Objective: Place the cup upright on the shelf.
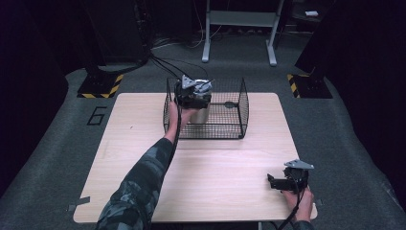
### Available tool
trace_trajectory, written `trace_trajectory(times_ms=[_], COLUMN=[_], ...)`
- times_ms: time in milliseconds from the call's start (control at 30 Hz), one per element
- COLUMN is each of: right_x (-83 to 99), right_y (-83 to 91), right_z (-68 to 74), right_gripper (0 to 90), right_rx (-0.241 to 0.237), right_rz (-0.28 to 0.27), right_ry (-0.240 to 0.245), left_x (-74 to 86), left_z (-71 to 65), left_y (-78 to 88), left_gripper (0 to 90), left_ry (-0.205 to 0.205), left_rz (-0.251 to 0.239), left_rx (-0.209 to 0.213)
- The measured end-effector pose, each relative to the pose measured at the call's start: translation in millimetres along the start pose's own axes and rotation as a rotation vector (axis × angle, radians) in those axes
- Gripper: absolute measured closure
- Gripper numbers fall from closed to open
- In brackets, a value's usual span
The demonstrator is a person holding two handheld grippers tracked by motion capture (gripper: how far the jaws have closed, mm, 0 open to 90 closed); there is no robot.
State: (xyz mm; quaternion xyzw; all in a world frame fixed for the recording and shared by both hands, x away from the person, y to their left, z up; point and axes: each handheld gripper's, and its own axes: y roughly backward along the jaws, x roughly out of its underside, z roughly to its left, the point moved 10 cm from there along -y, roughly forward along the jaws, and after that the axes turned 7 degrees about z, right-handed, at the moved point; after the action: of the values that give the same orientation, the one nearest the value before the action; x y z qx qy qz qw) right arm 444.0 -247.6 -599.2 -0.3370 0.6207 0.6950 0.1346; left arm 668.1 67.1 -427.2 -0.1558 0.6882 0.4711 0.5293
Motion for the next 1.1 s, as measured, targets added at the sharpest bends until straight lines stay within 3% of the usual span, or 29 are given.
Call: trace_trajectory(times_ms=[233, 467, 767, 933, 1100], right_x=[0.0, 0.1, 0.1, 0.1, 0.1], right_y=[-0.1, 0.0, 0.0, 0.0, 0.0], right_z=[-0.3, -0.1, -0.1, -0.1, -0.1], right_gripper=[0.2, 0.2, 0.2, 0.2, 0.2], right_rx=[0.001, 0.000, 0.000, 0.000, 0.000], right_rz=[0.000, 0.001, 0.001, 0.001, 0.001], right_ry=[0.008, 0.007, 0.007, 0.007, 0.007], left_x=[8.5, 13.1, 21.2, 24.7, 24.2], left_z=[2.2, 0.6, 5.8, 6.6, 2.9], left_y=[-8.0, -15.0, -22.1, -26.1, -30.2], left_gripper=[4.0, 3.9, 3.9, 3.9, 3.9], left_ry=[0.028, 0.019, 0.035, 0.051, 0.041], left_rz=[0.025, 0.053, 0.080, 0.081, 0.081], left_rx=[0.005, 0.011, 0.015, 0.028, 0.034])
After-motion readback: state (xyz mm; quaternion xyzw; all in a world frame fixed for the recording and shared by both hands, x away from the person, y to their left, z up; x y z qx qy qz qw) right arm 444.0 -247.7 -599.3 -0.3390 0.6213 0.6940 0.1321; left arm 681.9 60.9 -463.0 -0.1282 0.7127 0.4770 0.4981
